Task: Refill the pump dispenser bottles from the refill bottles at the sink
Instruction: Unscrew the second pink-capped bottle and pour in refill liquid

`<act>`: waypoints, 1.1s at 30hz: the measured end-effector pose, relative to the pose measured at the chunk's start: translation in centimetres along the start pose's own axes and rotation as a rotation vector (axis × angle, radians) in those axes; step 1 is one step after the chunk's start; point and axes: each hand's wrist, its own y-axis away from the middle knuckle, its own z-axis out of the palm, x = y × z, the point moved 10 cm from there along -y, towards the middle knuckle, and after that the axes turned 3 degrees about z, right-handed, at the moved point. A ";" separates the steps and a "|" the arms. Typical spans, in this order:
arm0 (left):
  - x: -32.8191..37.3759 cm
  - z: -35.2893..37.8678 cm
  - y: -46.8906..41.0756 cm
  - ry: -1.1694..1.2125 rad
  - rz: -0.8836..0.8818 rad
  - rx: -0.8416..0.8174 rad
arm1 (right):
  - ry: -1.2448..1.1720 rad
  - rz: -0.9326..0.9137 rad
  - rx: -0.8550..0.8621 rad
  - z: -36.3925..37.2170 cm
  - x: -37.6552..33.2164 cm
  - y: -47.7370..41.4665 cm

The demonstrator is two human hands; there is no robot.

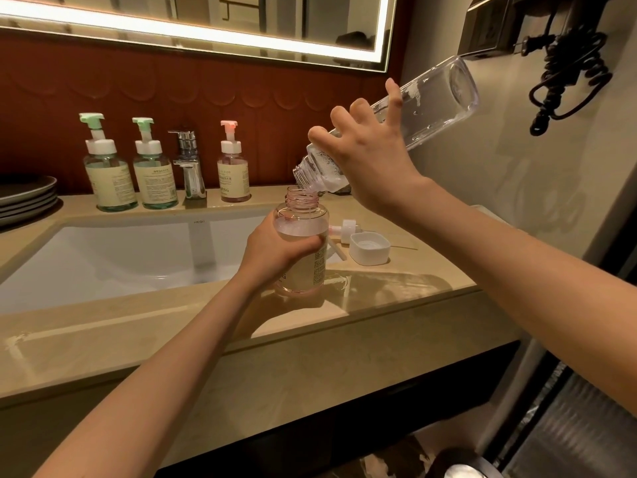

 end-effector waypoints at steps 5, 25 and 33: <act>-0.1 -0.1 0.0 0.006 -0.011 0.008 | -0.013 0.033 -0.010 0.3 0.2 0.2; 0.5 1.1 -0.1 0.008 0.004 0.047 | -0.805 0.533 -0.253 8.3 5.2 4.3; 1.5 3.4 -0.3 -0.021 0.005 0.032 | -1.366 0.944 -0.136 12.4 10.7 8.1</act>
